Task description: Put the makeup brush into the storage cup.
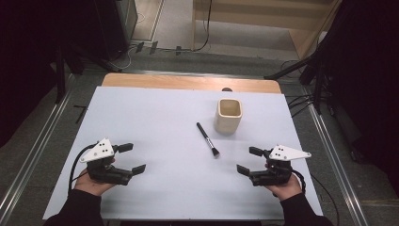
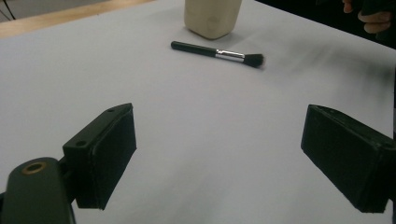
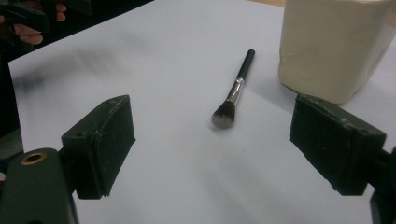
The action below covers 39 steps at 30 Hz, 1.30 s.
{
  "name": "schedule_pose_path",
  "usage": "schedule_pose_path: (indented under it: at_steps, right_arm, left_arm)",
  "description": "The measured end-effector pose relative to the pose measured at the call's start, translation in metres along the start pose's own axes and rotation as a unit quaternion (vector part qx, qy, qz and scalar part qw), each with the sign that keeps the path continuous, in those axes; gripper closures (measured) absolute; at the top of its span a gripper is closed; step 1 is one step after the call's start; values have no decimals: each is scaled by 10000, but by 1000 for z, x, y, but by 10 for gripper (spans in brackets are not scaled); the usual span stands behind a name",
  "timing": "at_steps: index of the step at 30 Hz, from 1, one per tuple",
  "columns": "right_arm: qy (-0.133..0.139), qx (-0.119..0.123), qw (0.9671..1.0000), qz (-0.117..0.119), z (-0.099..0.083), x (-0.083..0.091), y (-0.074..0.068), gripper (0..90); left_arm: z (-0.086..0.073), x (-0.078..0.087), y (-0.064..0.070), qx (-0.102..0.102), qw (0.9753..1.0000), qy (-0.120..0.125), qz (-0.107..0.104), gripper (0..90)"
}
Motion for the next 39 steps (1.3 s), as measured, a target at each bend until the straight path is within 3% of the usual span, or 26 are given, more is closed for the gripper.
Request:
schedule_pose_path:
  at_steps: [6, 10, 16, 20, 23, 36, 39]
  right_arm:
    - [93, 9, 10000, -15, 2, 2, 1, 147]
    - [117, 74, 9999, -53, 2, 2, 1, 145]
    - [92, 16, 9999, -56, 0, 3, 2, 145]
    - [123, 103, 9995, -289, 0, 5, 6, 149]
    - [161, -43, 9996, -206, 0, 6, 7, 149]
    - [105, -126, 9997, -183, -2, 2, 7, 145]
    - [99, -118, 9998, -155, -2, 1, 6, 147]
  left_arm:
    - [1, 2, -1, 45, 9999, 72, -55, 117]
    - [3, 2, -1, 24, 9999, 80, 62, 129]
    - [4, 1, 0, 9, 10000, 80, 30, 131]
    - [5, 1, 0, -15, 10000, 71, 25, 131]
    - [4, 1, 0, 57, 10000, 47, -34, 131]
    - [4, 2, -1, 31, 10000, 13, 31, 133]
    - [5, 3, 2, 161, 9998, 71, -133, 134]
Point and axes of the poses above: each handheld gripper's, and its own axes: x roughly backward along the jaws, z roughly out of its top, y roughly to its right, the point moved 10 cm from there along -x, roughly forward along the jaws, and after that the axes turned 9 degrees about -y, right-handed, at the moved point
